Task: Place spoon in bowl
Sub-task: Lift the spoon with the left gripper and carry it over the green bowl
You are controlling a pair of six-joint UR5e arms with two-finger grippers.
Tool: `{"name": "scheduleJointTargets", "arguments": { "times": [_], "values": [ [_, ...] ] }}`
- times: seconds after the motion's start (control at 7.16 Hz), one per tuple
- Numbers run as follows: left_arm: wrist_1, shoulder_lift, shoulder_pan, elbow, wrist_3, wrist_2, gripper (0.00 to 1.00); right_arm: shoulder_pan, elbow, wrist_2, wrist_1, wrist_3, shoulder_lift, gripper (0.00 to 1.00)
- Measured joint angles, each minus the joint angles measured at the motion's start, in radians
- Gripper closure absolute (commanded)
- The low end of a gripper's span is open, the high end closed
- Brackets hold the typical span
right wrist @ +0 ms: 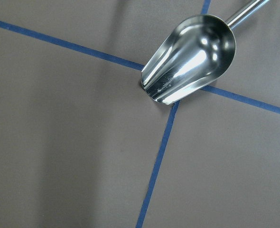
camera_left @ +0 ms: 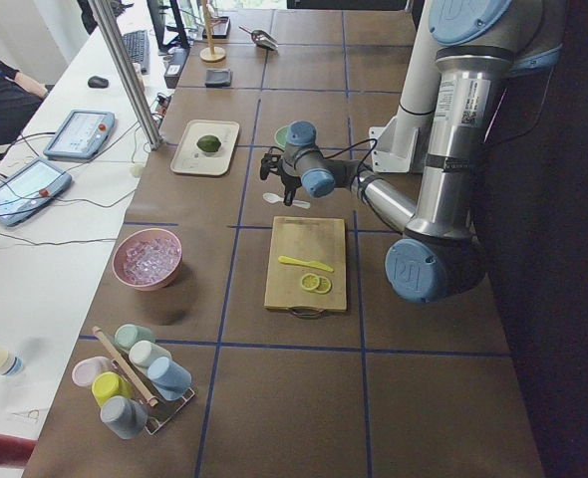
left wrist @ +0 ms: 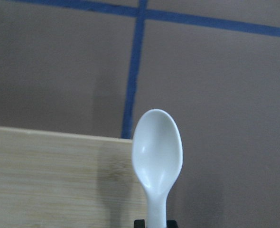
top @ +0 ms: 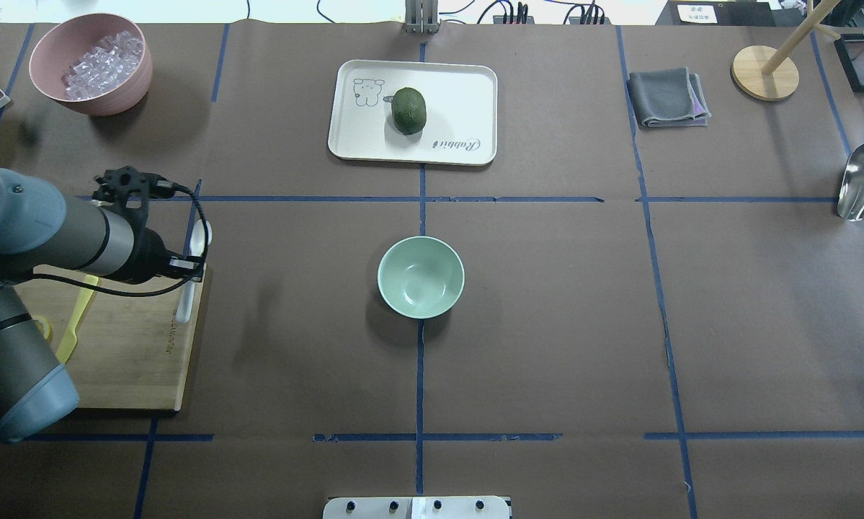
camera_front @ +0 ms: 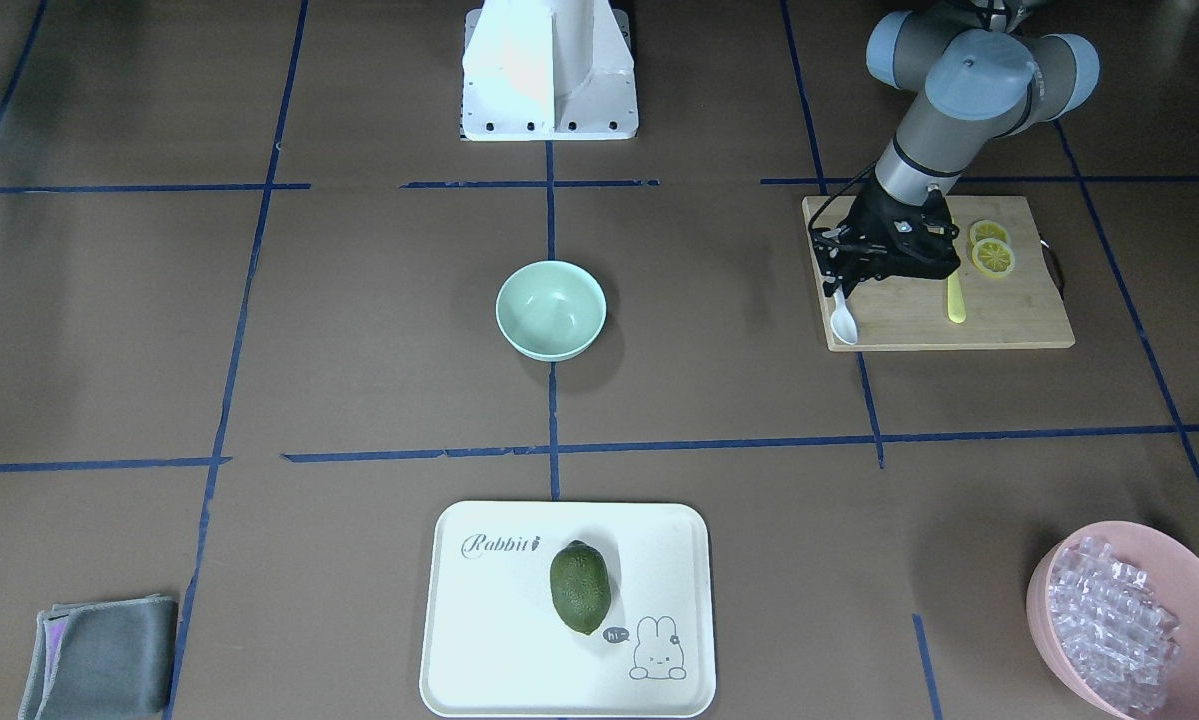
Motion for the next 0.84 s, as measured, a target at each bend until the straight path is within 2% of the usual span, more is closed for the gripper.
{"name": "scheduleJointTargets", "arguments": {
  "times": [0.28, 0.56, 0.84],
  "values": [
    [0.008, -0.113, 0.032, 0.011, 0.171, -0.027, 1.0, 0.0, -0.002, 0.001, 0.0, 0.0, 0.0, 0.0],
    [0.08, -0.204, 0.072, 0.023, 0.215, -0.07, 1.0, 0.0, -0.006, 0.0, 0.0, -0.001, -0.001, 0.0],
    [0.165, -0.262, 0.11, 0.044, 0.394, -0.068, 1.0, 0.0, -0.005, 0.001, 0.0, -0.001, -0.006, 0.0]
  ]
}}
